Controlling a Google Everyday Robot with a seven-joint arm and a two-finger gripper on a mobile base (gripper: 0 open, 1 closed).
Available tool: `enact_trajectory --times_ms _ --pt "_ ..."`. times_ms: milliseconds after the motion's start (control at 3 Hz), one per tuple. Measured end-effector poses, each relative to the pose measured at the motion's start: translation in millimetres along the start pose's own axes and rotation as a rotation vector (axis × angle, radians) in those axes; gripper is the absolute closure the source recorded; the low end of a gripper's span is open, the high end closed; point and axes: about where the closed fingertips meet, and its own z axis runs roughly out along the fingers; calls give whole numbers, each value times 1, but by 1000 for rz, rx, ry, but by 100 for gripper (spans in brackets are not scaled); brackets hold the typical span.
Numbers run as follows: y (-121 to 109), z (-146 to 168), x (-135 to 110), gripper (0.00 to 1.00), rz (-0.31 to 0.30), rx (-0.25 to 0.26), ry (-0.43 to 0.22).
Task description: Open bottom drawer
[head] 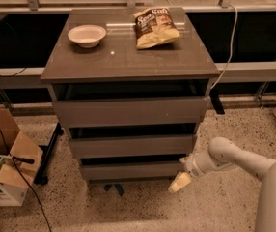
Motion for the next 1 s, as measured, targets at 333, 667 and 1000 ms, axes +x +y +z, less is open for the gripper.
enact_trajectory --times_ms 333,667,1000 --pt "1 6 5 0 8 -7 3" --pt "-13 27 12 0 -42 56 53" --pt "-34 58 25 0 -89 117 103"
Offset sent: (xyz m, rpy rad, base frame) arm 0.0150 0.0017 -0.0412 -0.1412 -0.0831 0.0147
